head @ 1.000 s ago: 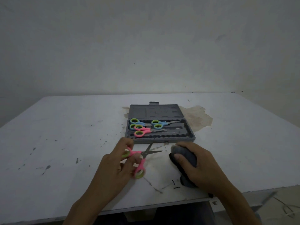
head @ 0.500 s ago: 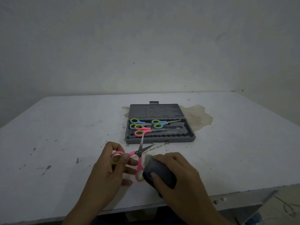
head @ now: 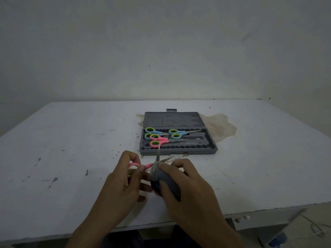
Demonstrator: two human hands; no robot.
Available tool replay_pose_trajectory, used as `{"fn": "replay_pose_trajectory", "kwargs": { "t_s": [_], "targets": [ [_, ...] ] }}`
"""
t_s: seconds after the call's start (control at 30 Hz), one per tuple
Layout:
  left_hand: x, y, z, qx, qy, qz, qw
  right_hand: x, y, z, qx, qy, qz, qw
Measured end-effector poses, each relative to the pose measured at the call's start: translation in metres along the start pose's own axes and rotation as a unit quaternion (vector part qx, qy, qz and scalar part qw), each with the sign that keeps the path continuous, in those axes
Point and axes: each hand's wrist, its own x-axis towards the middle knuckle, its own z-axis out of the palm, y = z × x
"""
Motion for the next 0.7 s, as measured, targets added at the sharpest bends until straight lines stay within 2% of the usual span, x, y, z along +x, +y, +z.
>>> {"fn": "replay_pose_trajectory", "kwargs": {
  "t_s": [0.1,0.27,0.43,0.6,0.7],
  "targets": [
    [0.001,0.001,-0.002,-0.002,-0.016,-0.006,1.0,0.012,0.005,0.005,-0.035,0.026,-0.01,0.999],
    [0.0,0.002,-0.006,0.006,-0.028,-0.006,1.0,-0.001,0.013,-0.001,-0.084,-0.07,-0.005,0.994],
    [0.0,0.005,-0.006,0.006,-0.039,-0.001,0.999,0.006,0.016,-0.01,-0.068,-0.02,-0.028,0.997],
    [0.001,0.007,-0.006,0.01,-0.043,-0.007,0.999,0.002,0.024,-0.007,-0.094,-0.073,-0.04,0.992],
    [0.0,0.009,-0.007,0.02,-0.051,0.003,0.998,-0.002,0.021,-0.01,-0.102,-0.041,-0.051,0.993]
  ]
}}
